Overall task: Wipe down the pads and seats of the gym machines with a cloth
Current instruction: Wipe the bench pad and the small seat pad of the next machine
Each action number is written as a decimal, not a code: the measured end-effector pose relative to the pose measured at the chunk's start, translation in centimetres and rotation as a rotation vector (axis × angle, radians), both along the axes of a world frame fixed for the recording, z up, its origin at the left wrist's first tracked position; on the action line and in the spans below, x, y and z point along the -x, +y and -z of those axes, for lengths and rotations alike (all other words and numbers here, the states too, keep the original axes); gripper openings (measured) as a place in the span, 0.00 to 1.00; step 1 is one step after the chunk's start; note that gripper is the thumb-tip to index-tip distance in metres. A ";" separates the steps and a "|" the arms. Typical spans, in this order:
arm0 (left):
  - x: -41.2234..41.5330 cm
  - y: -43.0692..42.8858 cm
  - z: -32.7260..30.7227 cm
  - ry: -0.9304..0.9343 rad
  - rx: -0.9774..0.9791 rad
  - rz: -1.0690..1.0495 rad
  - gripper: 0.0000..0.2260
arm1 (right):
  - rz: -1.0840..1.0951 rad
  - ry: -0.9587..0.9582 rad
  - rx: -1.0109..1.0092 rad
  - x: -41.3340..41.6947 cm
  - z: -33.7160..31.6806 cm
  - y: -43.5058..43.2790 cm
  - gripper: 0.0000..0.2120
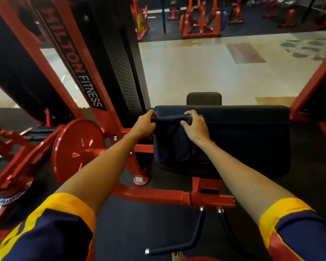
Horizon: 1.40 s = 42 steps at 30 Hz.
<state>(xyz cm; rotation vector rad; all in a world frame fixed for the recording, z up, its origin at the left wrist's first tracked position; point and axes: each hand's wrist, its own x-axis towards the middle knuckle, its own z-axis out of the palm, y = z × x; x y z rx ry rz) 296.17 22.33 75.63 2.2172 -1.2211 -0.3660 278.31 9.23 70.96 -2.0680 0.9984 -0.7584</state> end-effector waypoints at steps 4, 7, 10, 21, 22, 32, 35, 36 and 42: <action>-3.4 -2.4 0.5 -0.005 -0.003 0.077 0.10 | 0.119 0.086 0.401 -2.9 1.1 2.5 0.22; -5.9 -4.3 1.2 -0.064 0.026 0.172 0.09 | 0.104 0.137 0.508 -5.5 3.0 4.7 0.23; -8.4 -5.8 1.7 0.026 0.026 0.290 0.11 | 0.148 0.233 0.500 -9.5 5.3 7.1 0.29; -15.8 -12.3 4.1 0.270 -0.179 0.740 0.20 | 0.451 0.410 0.502 -16.9 8.8 6.6 0.32; -16.2 -12.6 4.5 0.295 -0.183 0.764 0.20 | 0.415 0.404 0.546 -16.4 8.7 5.9 0.30; -15.7 -12.6 6.5 0.399 -0.088 0.803 0.20 | 0.759 0.380 0.318 -15.9 5.0 -1.0 0.27; -15.7 -12.9 6.9 0.418 -0.057 0.792 0.19 | 0.742 0.355 0.379 -18.4 6.5 2.7 0.26; -15.9 -13.2 7.1 0.404 -0.052 0.805 0.19 | 0.715 0.364 0.407 -19.0 7.5 4.4 0.27; -16.0 -13.6 7.3 0.461 -0.078 0.816 0.20 | 0.600 0.495 0.452 -13.8 8.9 4.9 0.32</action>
